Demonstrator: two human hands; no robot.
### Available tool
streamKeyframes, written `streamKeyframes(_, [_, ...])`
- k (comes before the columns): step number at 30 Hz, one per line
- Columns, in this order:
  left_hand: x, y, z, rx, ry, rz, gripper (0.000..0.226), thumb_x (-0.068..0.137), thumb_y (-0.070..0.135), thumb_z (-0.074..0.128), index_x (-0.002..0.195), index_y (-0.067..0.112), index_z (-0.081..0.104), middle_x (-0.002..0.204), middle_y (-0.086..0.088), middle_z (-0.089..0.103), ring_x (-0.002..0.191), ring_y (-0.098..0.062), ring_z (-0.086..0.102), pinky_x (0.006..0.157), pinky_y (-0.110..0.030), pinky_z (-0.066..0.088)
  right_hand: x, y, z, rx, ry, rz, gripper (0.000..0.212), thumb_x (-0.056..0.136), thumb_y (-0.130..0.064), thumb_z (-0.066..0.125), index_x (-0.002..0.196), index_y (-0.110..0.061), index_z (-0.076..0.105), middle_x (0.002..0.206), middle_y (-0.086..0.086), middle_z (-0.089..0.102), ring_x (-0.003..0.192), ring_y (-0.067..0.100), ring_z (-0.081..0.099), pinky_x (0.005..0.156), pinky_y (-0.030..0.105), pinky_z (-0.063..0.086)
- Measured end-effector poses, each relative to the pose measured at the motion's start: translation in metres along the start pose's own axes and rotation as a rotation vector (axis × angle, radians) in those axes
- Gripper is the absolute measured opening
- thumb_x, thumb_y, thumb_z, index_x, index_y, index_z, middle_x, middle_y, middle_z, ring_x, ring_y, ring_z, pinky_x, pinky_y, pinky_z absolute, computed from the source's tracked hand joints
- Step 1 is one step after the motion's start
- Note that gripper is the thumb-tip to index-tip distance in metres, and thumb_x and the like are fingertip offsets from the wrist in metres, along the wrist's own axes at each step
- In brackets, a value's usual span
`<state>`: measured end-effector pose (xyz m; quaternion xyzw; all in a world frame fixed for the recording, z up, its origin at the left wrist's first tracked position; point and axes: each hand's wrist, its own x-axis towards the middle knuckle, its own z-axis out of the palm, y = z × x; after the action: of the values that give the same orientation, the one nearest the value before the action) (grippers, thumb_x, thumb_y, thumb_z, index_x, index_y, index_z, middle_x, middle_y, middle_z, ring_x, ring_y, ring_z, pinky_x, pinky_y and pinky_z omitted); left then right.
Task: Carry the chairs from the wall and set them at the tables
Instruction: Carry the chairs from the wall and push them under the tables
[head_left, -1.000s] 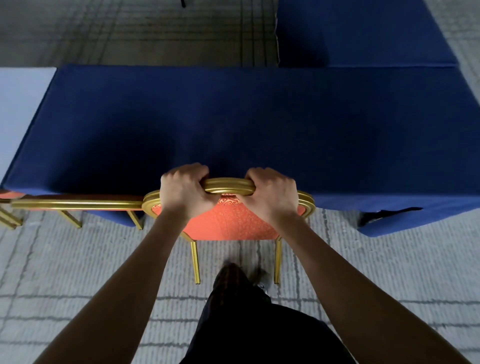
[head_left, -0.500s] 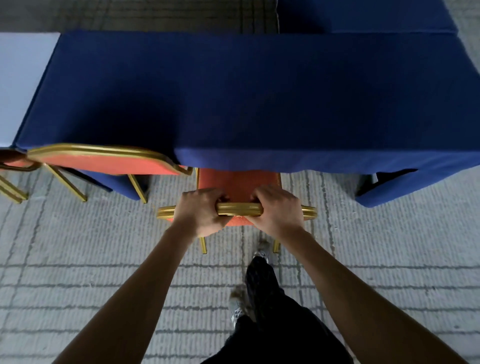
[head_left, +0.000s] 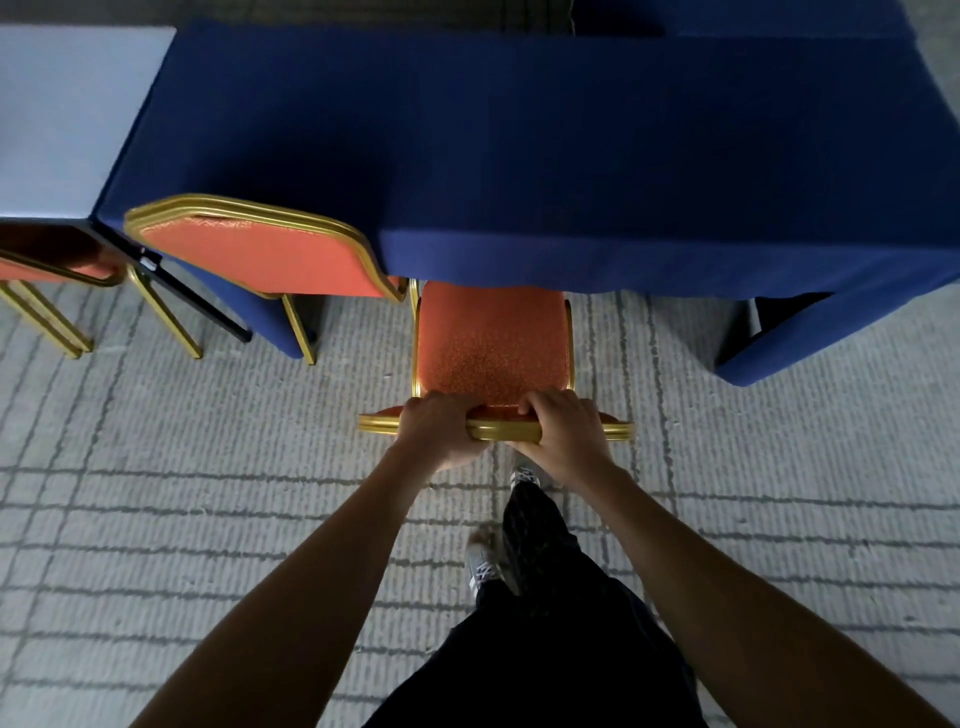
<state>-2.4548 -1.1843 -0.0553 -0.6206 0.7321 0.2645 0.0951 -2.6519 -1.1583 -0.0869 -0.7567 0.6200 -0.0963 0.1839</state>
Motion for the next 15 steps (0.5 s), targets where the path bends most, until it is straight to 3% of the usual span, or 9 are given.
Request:
streamKeyframes(3, [-0.012,-0.001,0.007,-0.082,0.029,-0.058,0.045,0.088,0.049,0.063,0.133,0.042,0.060,0.127,0.009,0.067,0.129,-0.022,0.053,0.112,-0.043,0.034,-0.006,-0.004,-0.002,0.130,-0.070,0.078,0.038,0.082,-0.049,0.074,0.111,-0.030,0.059,0.112,-0.012,0.059,0.110,0.016,0.056,0.102,0.039,0.038])
streamKeyframes(6, [-0.030,-0.003,0.012,-0.321,0.067,-0.059,0.050,0.093,0.038,0.063,0.143,0.030,0.058,0.145,0.004,0.057,0.141,-0.024,0.043,0.119,-0.040,0.027,-0.022,-0.013,-0.003,0.416,-0.038,0.159,0.037,0.080,-0.054,0.069,0.112,-0.038,0.062,0.108,-0.019,0.061,0.104,0.015,0.061,0.097,0.045,0.050])
streamKeyframes(8, [-0.043,-0.005,0.016,-0.621,0.184,-0.061,0.043,0.092,0.031,0.066,0.134,0.024,0.066,0.133,0.000,0.066,0.126,-0.023,0.057,0.106,-0.028,0.044,-0.039,-0.025,-0.006,0.722,0.076,0.257,0.028,0.084,-0.047,0.069,0.110,-0.041,0.063,0.109,-0.024,0.061,0.102,0.016,0.067,0.089,0.047,0.057])
streamKeyframes(10, [-0.056,-0.004,0.017,-0.981,0.297,-0.167,0.025,0.094,0.020,0.069,0.119,0.022,0.075,0.121,0.001,0.071,0.112,-0.014,0.063,0.088,-0.012,0.045,-0.054,-0.040,-0.009,0.872,0.199,0.334,0.017,0.092,-0.039,0.067,0.109,-0.037,0.067,0.112,-0.022,0.064,0.103,0.014,0.068,0.088,0.044,0.059])
streamKeyframes(12, [-0.065,-0.002,0.018,-1.244,0.373,-0.290,0.014,0.091,0.024,0.071,0.099,0.031,0.079,0.110,0.008,0.075,0.107,-0.013,0.066,0.090,-0.022,0.049,-0.065,-0.047,-0.012,0.939,0.215,0.404,0.007,0.099,-0.031,0.063,0.103,-0.029,0.069,0.099,-0.013,0.071,0.094,0.008,0.069,0.084,0.036,0.057])
streamKeyframes(15, [-0.074,0.000,0.017,-1.450,0.469,-0.426,0.018,0.095,0.011,0.063,0.088,0.020,0.076,0.091,0.009,0.077,0.094,-0.010,0.068,0.089,-0.036,0.050,-0.069,-0.050,-0.011,1.096,0.098,0.567,0.018,0.103,-0.025,0.058,0.095,-0.017,0.072,0.088,-0.007,0.073,0.084,0.009,0.068,0.083,0.032,0.053])
